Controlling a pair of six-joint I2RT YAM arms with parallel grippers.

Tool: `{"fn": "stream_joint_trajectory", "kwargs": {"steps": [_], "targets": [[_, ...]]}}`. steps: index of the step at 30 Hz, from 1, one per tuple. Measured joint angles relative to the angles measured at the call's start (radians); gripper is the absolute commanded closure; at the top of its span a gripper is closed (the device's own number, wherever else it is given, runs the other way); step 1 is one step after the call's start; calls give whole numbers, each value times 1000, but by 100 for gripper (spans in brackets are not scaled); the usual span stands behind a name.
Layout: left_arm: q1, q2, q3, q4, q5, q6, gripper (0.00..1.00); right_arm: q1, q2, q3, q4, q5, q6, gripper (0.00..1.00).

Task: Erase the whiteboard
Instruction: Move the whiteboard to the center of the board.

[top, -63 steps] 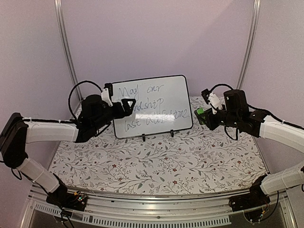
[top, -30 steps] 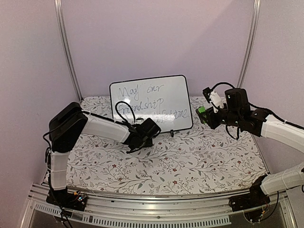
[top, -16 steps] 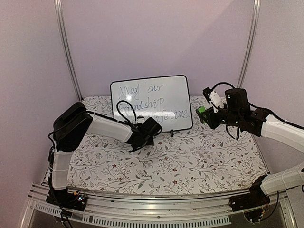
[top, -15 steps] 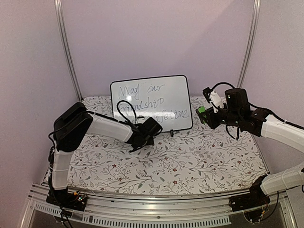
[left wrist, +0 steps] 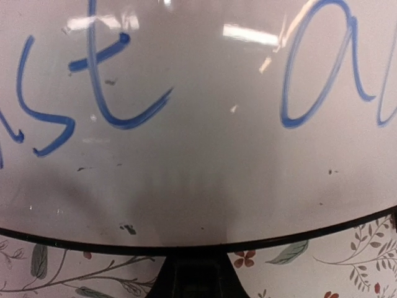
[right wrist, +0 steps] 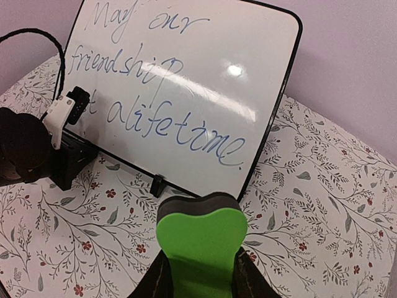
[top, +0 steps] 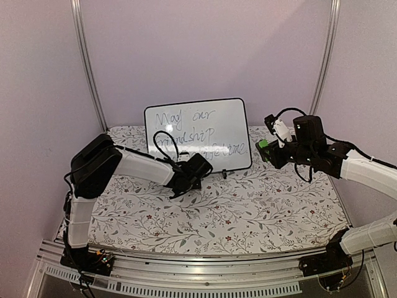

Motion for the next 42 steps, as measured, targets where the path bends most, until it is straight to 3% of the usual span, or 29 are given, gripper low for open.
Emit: {"fn": "stream_joint_trajectory", "kwargs": {"steps": [10,21,24,28,32,37,42], "targets": [[-46,-6,2,-30,7,-24,100,0,2,14,-24,0,0,69],[-181,6,93,-174,36,-69,100,0,1,34,-58,0,0,69],[-214,19,129,-199,39,-67,78,0,1,34,-61,0,-1,69],[-238,23,140,-210,57,-50,66,0,1,34,-64,1,-2,69],[-244,23,140,-211,69,-27,44,0,1,38,-67,1,-4,69],[-244,-19,89,-196,74,-4,35,0,-1,68,-86,2,-8,68],[-237,-230,-90,-111,81,67,29,0,-31,97,-101,1,-15,68]]}}
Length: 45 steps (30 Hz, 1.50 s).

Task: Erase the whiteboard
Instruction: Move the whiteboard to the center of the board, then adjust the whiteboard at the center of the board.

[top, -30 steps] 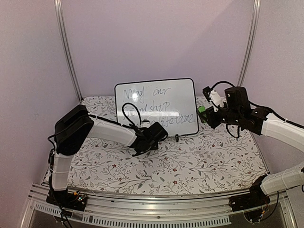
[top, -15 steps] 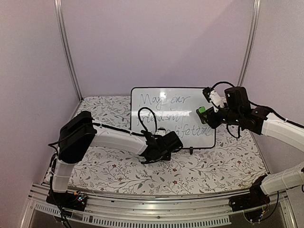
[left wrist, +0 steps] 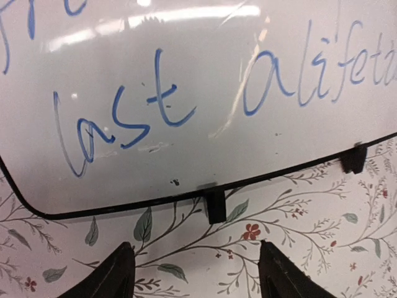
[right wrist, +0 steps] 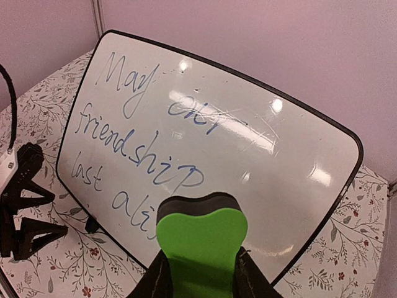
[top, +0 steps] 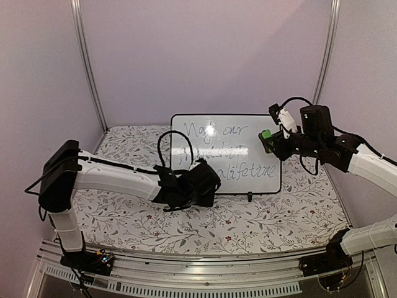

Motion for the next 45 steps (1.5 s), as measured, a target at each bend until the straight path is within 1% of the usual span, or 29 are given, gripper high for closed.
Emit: {"fn": "stream_joint_trajectory", "kwargs": {"steps": [1,3,4,6,8,10,12,14,16,18,21,23,24,25,27,29,32,35,38,45], "targets": [[9,-69,-39,22,18,24,28,0,-7,5,-1,0,0,68],[35,-182,-83,64,58,69,17,0,-24,21,-6,0,0,68],[60,-237,-103,93,83,97,14,0,-32,28,-8,0,0,68],[131,-341,-158,177,149,146,2,0,-46,39,-7,0,0,68],[254,-453,-246,298,244,203,0,0,-56,46,-8,0,-1,68],[373,-527,-323,406,325,248,0,0,-59,50,-7,0,-3,68],[494,-570,-390,503,410,279,0,0,-60,50,-10,0,-4,68],[570,-575,-423,572,481,311,0,0,-60,50,-14,0,-4,68],[621,-561,-436,632,564,359,0,0,-60,50,-15,0,-4,68],[649,-535,-435,689,635,409,0,0,-60,49,-16,0,-4,68],[706,-456,-415,793,793,459,0,0,-60,49,-16,-1,-3,68],[757,-383,-394,859,879,460,1,0,-61,49,-18,-3,-3,68],[793,-331,-381,905,935,453,5,0,-61,49,-19,-4,-2,68],[819,-289,-369,935,973,443,6,0,-63,49,-20,-5,-2,68],[870,-199,-341,991,1059,420,6,0,-67,49,-23,-8,1,68],[909,-119,-317,1046,1139,394,9,0,-72,49,-24,-11,2,68],[929,-54,-286,1098,1225,365,12,0,-77,49,-28,-12,5,68],[922,-29,-257,1165,1311,340,15,0,-82,49,-31,-11,6,68],[913,-28,-239,1186,1342,337,18,0,-82,49,-31,-12,11,68],[900,31,-163,1233,1387,331,19,0,-68,49,-31,-16,16,68]]}}
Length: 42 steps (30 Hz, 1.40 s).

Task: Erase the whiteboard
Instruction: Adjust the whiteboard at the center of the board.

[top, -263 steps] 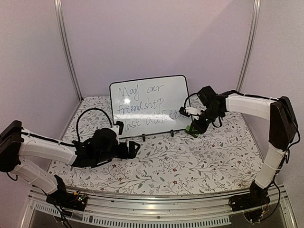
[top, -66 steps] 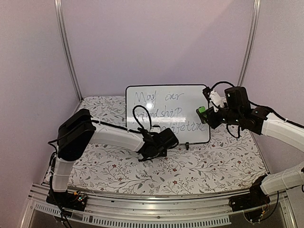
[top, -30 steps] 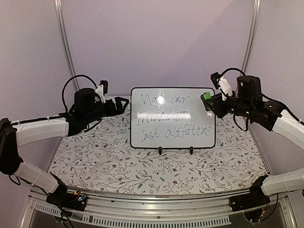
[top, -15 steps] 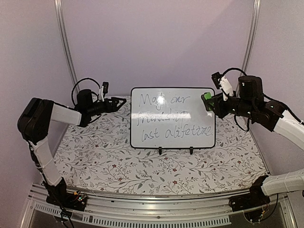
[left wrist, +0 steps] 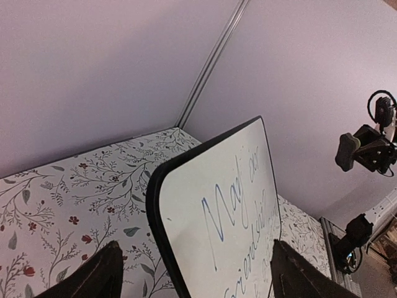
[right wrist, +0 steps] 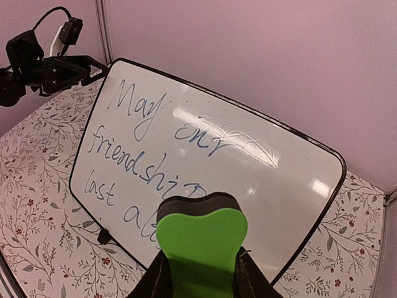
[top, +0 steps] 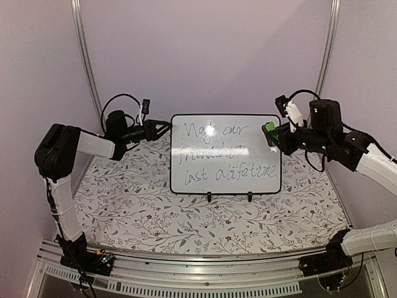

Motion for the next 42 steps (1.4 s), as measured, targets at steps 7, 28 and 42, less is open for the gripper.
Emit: {"fn": "stream_joint_trajectory", "kwargs": {"steps": [7,28,42], "targets": [[0,123,126,19,47,-43,25,0,11,0,-7,-2,0,68],[-29,191,195,117,95,-187,92,0,60,0,-23,-7,0,68],[-153,-96,-163,164,-182,-210,95,1,80,1,-21,-63,7,68]]}}
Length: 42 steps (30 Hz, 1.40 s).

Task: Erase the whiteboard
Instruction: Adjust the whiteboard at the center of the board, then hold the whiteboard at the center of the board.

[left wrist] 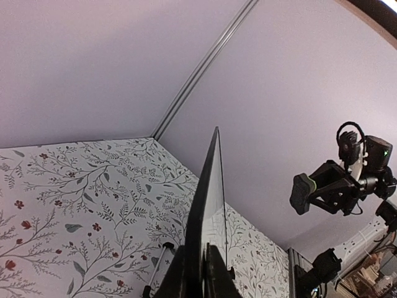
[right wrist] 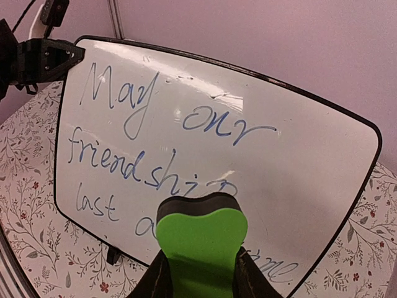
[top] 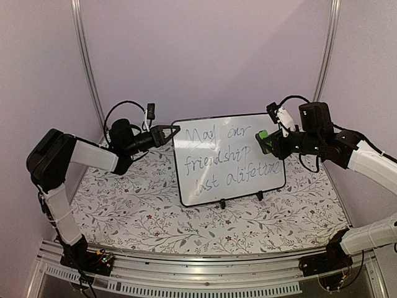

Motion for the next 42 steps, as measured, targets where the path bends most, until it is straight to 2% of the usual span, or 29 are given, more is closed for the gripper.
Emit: {"fn": "stream_joint_trajectory", "kwargs": {"steps": [7,12,19,32,39,40,42], "targets": [[-163,-167,-138,-48,-232,21,95,3,0,8,0,-23,17,68],[-260,-232,-237,-68,-365,30,95,18,0,17,0,-31,19,69],[-289,-300,-311,-85,-475,19,96,53,0,45,-9,-53,19,69],[-336,-506,-373,-248,-557,56,98,89,25,71,-23,-52,23,69],[-385,-549,-414,-256,-623,77,83,183,101,170,-68,-21,22,69],[-388,-549,-424,-256,-631,80,79,204,121,192,-74,-14,22,69],[-393,-549,-436,-259,-639,89,65,232,153,221,-83,-1,22,68]]}}
